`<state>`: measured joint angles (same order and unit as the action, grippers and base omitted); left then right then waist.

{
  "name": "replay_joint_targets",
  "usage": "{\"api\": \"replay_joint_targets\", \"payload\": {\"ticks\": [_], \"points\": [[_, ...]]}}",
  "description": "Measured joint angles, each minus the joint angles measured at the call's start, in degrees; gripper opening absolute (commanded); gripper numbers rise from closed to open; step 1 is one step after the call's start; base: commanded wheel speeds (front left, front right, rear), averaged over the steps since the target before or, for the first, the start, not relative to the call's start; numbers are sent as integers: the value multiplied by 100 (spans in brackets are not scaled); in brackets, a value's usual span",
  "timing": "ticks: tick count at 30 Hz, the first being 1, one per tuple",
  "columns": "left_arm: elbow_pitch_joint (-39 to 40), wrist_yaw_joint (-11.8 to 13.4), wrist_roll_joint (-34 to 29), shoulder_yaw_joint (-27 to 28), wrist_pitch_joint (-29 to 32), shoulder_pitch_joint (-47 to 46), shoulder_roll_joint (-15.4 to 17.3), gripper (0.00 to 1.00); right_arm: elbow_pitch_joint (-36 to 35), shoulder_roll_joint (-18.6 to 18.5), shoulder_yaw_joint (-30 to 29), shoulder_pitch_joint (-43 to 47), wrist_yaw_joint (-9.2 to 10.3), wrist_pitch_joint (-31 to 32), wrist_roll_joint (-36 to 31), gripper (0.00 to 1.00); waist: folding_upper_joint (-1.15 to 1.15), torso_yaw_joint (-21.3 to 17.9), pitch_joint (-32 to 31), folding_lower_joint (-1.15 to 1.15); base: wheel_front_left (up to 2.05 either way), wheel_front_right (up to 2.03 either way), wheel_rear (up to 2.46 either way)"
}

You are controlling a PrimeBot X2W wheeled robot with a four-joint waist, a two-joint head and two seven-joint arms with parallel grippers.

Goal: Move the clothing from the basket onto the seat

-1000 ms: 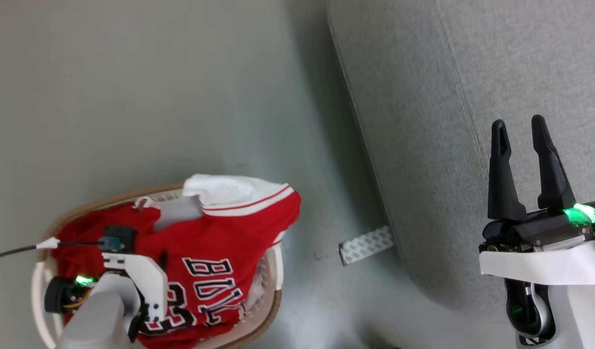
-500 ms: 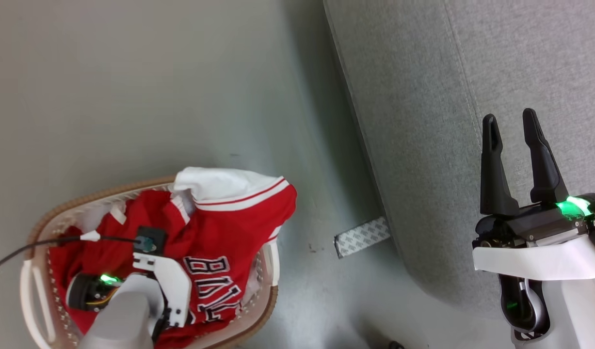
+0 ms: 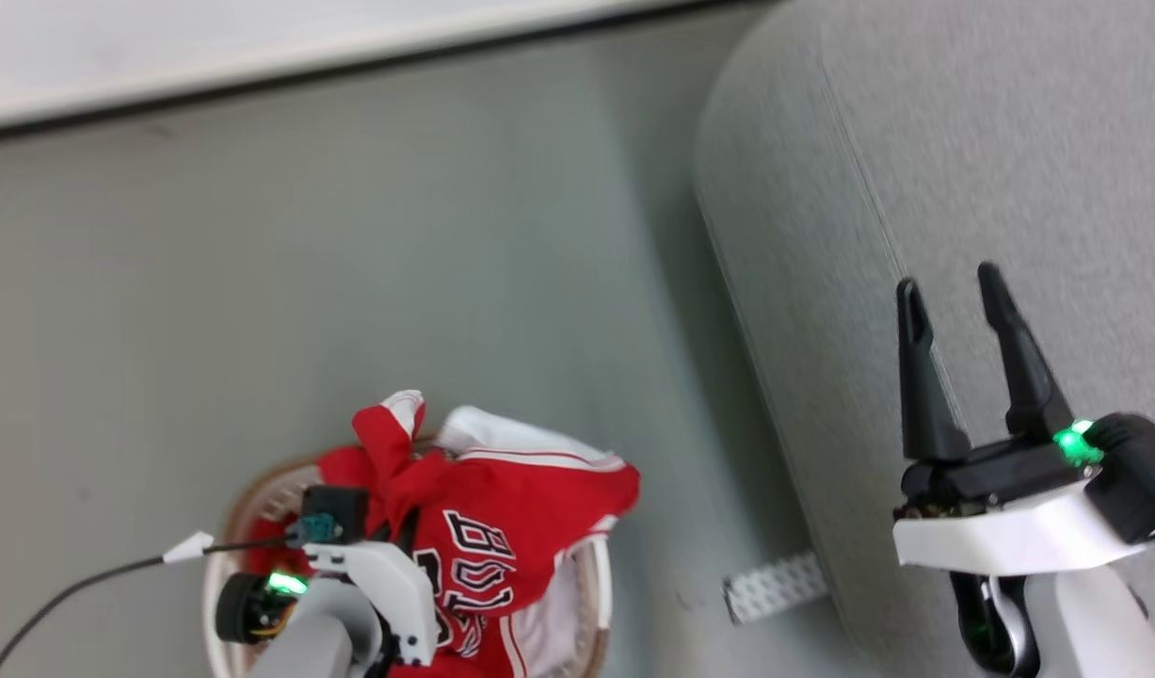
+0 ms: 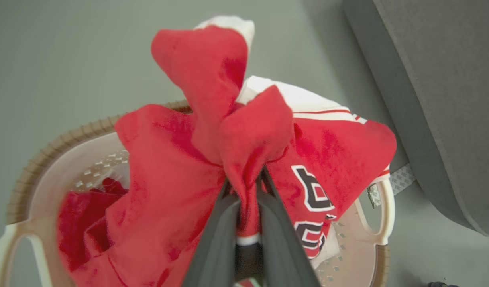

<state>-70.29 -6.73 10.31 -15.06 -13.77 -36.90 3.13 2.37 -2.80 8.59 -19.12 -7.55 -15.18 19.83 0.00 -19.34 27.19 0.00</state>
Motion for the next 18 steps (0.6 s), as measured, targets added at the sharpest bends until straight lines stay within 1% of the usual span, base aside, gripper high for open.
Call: {"api": "replay_joint_targets", "payload": {"ticks": [3, 7, 9, 18], "points": [[341, -41, 247, -140, -94, 238, -20, 0, 83, -3, 46, 132, 0, 0, -119, 100, 0, 213, -412, 0, 0, 0, 0], [1080, -56, 867, -653, -122, 706, -23, 0, 185, -48, 93, 326, 0, 0, -215, 100, 0, 523, -942, 0, 0, 0, 0], [1449, -57, 1055, -812, -123, 860, -31, 0, 219, -87, 93, 422, 0, 0, -219, 100, 0, 689, -1184, 0, 0, 0, 0], [2866, -57, 1521, -1128, -131, 1316, 9, 0, 331, -123, 264, 781, 0, 0, -224, 100, 0, 1390, -2139, 1, 0, 0, 0]]}}
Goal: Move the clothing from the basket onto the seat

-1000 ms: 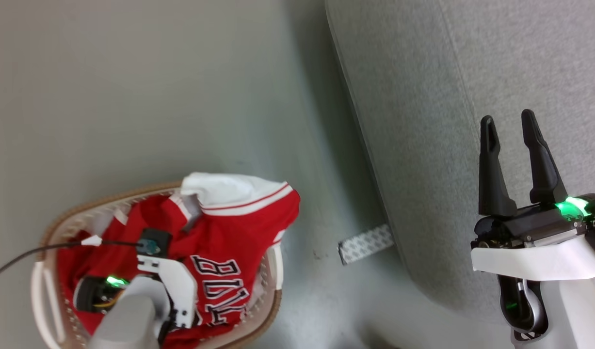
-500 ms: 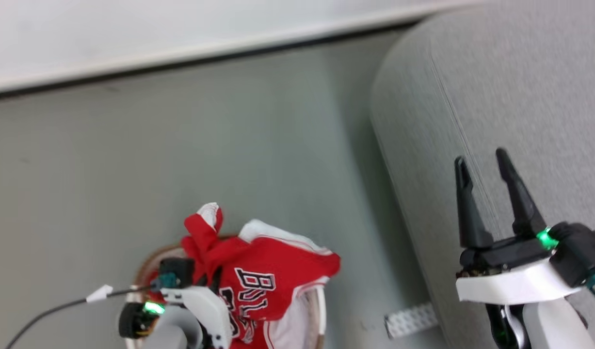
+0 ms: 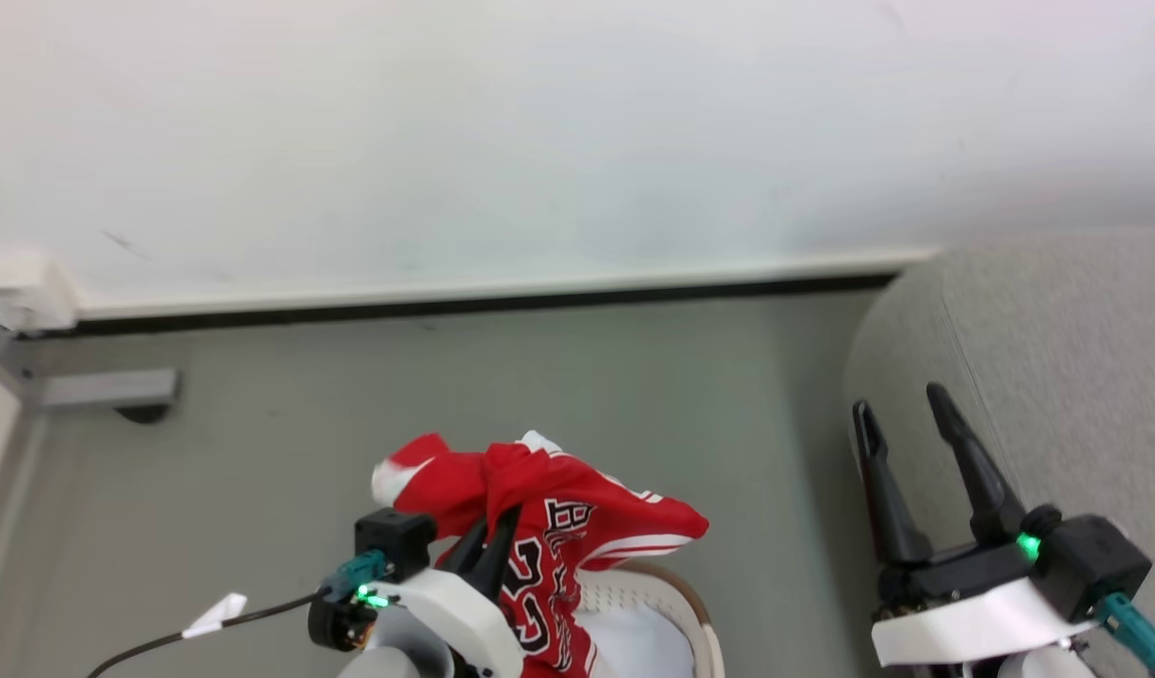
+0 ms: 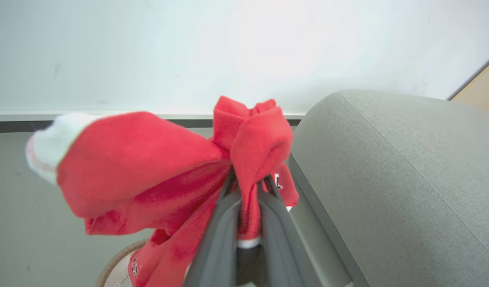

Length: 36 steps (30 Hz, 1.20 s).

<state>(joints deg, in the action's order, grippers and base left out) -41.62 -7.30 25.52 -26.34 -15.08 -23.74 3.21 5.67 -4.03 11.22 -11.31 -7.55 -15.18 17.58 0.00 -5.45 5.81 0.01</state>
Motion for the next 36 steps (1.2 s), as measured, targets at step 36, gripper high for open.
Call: {"api": "replay_joint_targets", "payload": {"ticks": [36], "points": [[2727, 380, 375, -75, 684, -32, 568, 0, 187, -163, 1243, 246, 0, 0, 49, 100, 0, 412, -771, -1, 0, 0, 0]]}}
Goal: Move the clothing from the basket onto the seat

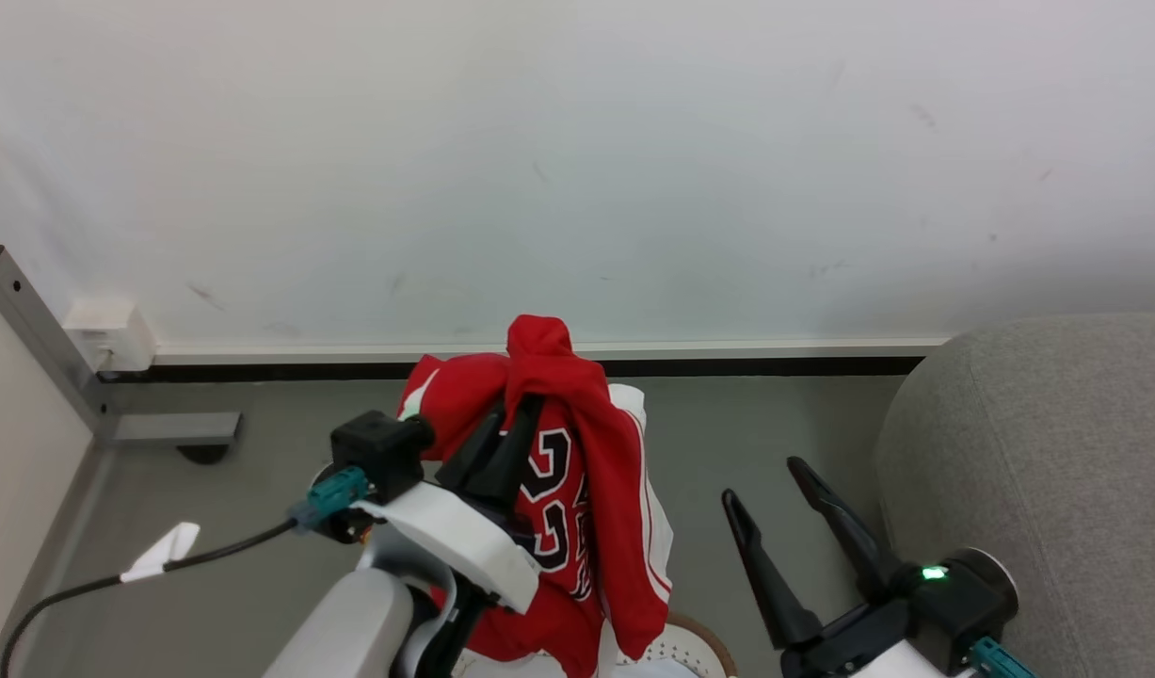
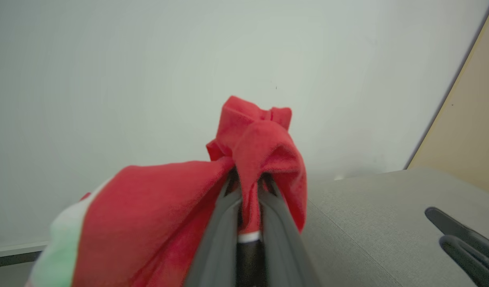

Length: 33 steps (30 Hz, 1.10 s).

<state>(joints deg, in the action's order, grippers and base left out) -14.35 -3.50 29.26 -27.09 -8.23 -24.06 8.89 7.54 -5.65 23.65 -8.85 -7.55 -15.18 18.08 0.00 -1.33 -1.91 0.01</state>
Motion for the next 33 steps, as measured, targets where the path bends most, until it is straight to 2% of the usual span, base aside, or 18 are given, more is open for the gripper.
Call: {"api": "replay_joint_targets", "payload": {"ticks": [5, 10, 19, 25, 33], "points": [[15, -20, -67, -247, 62, 15, -82, 0, 244, -135, 646, -386, 0, 0, 20, 100, 0, 86, 43, 0, 0, 0, 0], [-36, -108, -102, -537, 67, 74, -170, 0, 921, -316, 1389, -1040, -1, 1, 93, 100, 0, 204, 64, -1, 0, 0, 0], [-145, -253, -100, -1118, 62, 108, -381, 0, 2194, -558, 2350, -1880, 0, 65, 747, 100, 0, 628, -3, -1, 0, 0, 0], [-177, -327, -48, -1577, 110, 52, -447, 0, 2607, -710, 2975, -2109, 0, 64, 1269, 100, 0, 981, -68, -1, 0, 0, 0], [-190, -360, 103, -1904, 97, -63, -493, 0, 3105, -659, 3582, -2232, 0, 42, 1905, 100, 0, 1385, -142, -1, 0, 0, 0]]}}
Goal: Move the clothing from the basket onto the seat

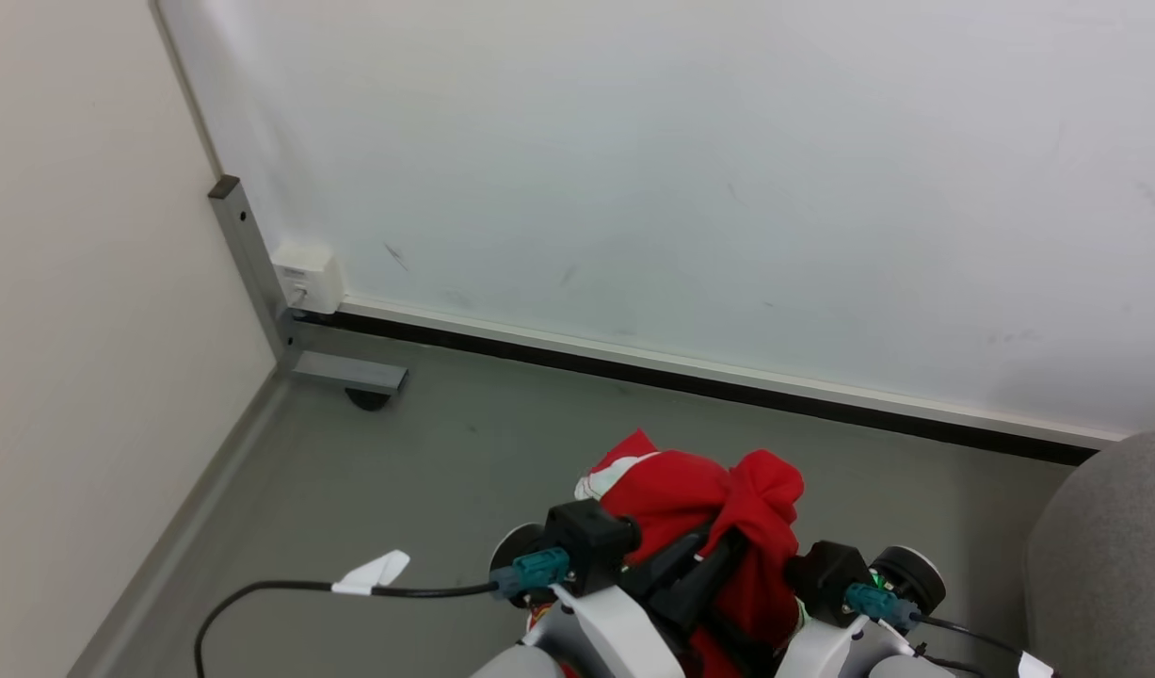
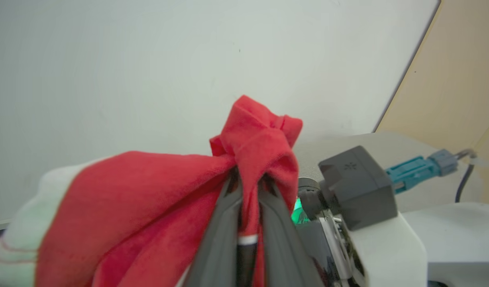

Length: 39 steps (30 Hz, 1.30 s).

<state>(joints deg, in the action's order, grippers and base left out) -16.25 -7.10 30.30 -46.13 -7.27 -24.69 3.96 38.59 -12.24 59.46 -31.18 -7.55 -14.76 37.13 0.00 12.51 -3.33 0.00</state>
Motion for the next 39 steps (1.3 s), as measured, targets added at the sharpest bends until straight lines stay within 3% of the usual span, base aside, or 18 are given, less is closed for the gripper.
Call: {"api": "replay_joint_targets", "payload": {"ticks": [2, 3, 4, 5, 6, 22, 23, 24, 25, 39], "points": [[-10, -1, 15, -27, -22, -15, -1, 0, 27, 46, 27, -53, 0, -9, 112, 100, 0, 53, -15, 0, 0, 0, 0], [-21, -1, 24, -30, -33, -20, 0, 0, 15, 73, 23, -55, 0, -21, 145, 84, 0, 67, -20, 0, 0, 0, 0], [-36, -1, 43, -26, -37, -23, 4, 0, -29, 89, -22, -55, 0, -21, 157, 40, 0, 73, -20, 0, 0, 0, 0], [-56, -1, 55, -21, -40, -26, 13, 0, -107, 91, -89, -55, 0, -21, 157, 3, 0, 74, -19, 0, 0, 0, 0], [-81, 0, 57, -11, -44, -29, 23, 0, -169, 90, -182, -55, 0, -22, 156, 0, 0, 72, -17, 0, 0, 0, 0], [-424, 148, 212, 137, -158, 11, 153, 0, -756, -14, -747, 366, 0, -26, -102, 0, 0, -259, 47, 0, 0, 0, 0], [-436, 160, 224, 142, -162, 18, 155, 18, -792, -21, -784, 388, 0, -26, -132, 0, 0, -276, 50, 0, 0, 0, 0], [-442, 169, 249, 145, -170, 31, 155, 43, -825, -27, -815, 427, 0, -26, -137, 0, 0, -289, 52, 0, 0, 0, 0], [-445, 179, 267, 145, -183, 44, 155, 100, -850, -35, -833, 458, 0, -26, -160, 0, 0, -301, 53, 0, 0, 0, 0], [-292, 313, 301, 147, -236, 153, 236, 100, -1334, -234, -1702, 823, 0, -27, -488, 0, 0, -526, 3, 0, 0, 0, 0]]}}
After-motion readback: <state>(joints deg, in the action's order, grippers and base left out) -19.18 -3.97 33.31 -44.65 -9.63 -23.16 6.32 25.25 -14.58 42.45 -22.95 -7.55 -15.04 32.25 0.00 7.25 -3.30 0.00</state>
